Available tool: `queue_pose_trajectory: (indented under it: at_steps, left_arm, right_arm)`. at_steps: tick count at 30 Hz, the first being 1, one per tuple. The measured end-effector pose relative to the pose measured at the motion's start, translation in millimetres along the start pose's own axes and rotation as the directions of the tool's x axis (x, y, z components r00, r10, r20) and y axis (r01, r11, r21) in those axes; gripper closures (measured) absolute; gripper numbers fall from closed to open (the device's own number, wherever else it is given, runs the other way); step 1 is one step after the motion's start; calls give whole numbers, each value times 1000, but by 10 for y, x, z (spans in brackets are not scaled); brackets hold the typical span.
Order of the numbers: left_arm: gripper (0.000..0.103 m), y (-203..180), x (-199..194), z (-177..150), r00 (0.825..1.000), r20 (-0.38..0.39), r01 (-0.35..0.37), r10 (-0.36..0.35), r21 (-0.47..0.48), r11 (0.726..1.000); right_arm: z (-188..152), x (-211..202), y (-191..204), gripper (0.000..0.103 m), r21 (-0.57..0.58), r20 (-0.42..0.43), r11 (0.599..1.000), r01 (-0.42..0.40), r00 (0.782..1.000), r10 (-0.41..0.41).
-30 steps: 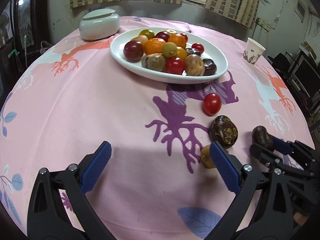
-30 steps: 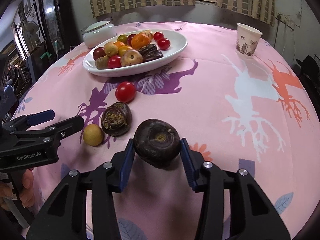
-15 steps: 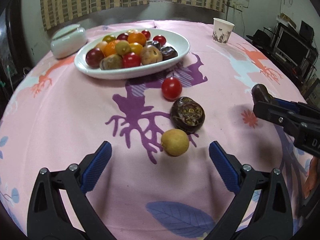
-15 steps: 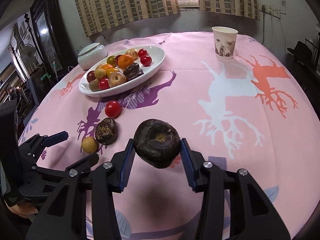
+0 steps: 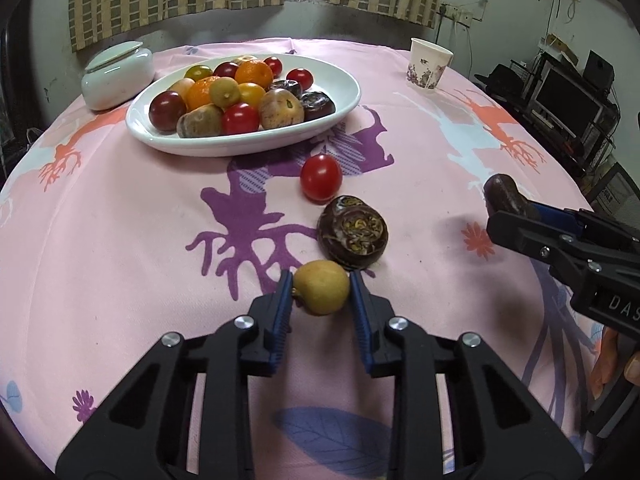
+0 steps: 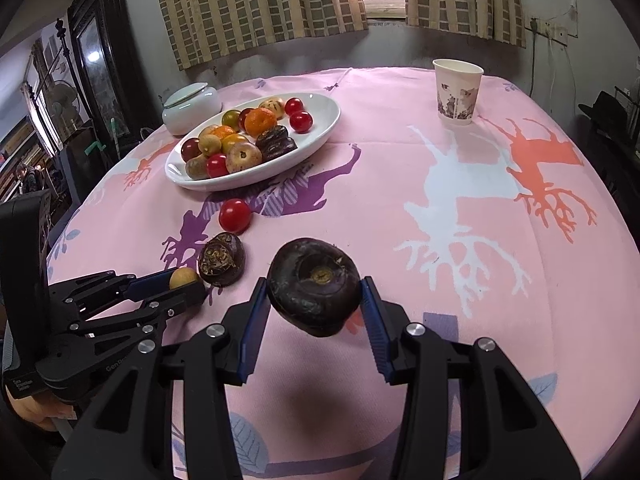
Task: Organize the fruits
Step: 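Grasp the small yellow fruit with the left tool while the right tool holds the date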
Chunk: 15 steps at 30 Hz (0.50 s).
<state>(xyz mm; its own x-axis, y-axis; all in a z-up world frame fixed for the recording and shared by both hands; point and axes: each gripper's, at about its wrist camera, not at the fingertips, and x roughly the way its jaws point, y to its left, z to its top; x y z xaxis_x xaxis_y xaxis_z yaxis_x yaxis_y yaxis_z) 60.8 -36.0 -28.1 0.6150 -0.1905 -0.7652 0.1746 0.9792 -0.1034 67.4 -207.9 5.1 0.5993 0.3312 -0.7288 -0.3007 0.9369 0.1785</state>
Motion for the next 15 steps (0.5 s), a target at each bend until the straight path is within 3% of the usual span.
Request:
queue_pose_trajectory:
  at_steps: [7,10,15]
  left_arm:
    - [74,-61,-114,38,999,44,-27,25,45,999]
    - [74,13,-230,103,995,91,-41,40,14,999]
    - [74,130,-358,253,994,106,-21,24,-29,999]
  right_arm:
    - [8,-21,11,57,-5,10,1000,-1,1000,1]
    - [15,-30,-21,57,19,11,1000,-18,1000,18]
    - [66,-52,-18,57,47,11,998,-50,999,49]
